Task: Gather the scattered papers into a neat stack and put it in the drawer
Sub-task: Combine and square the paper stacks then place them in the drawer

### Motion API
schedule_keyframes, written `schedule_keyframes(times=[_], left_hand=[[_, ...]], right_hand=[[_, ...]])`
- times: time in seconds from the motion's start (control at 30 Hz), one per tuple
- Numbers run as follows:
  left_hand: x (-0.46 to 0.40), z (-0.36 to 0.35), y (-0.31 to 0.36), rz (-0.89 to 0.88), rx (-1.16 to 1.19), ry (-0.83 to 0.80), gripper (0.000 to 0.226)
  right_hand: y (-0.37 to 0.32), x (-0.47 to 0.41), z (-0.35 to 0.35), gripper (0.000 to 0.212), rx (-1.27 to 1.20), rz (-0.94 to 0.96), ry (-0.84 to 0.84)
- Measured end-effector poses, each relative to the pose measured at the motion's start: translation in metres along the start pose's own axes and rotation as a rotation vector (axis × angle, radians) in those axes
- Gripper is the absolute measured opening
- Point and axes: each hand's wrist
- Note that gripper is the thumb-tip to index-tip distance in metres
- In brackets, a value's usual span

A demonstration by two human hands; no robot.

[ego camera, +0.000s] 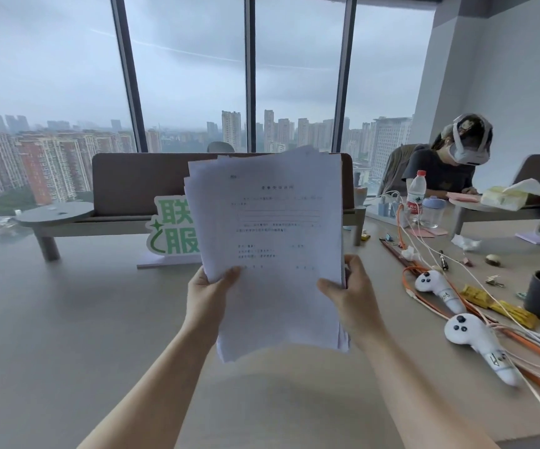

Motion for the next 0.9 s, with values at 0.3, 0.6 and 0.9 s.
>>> schedule_keyframes(times=[0.3, 0.6, 0.9], left_hand=[[0.019, 0.02, -0.002, -0.139, -0.085, 0.058, 0.029], [0.008, 0.012, 0.006, -0.14, -0.106, 0.033, 0.044], [0.015, 0.02, 0.004, -0.169, -0.142, 0.168, 0.016]], right_hand=[[0.012, 0.009, -0.022, 0.042, -0.159, 0.102, -0.027], [-0.013, -0.002, -0.036, 0.025, -0.206, 0.185, 0.03], [-0.003, 0.013, -0.048, 0.022, -0.123, 0.169, -0.029]])
Point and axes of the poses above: each hand's wrist, its own x-axis away from the middle knuckle, its own z-axis out of the back of the hand, y = z × x, and after that the axes turned 3 degrees about -z, right-handed
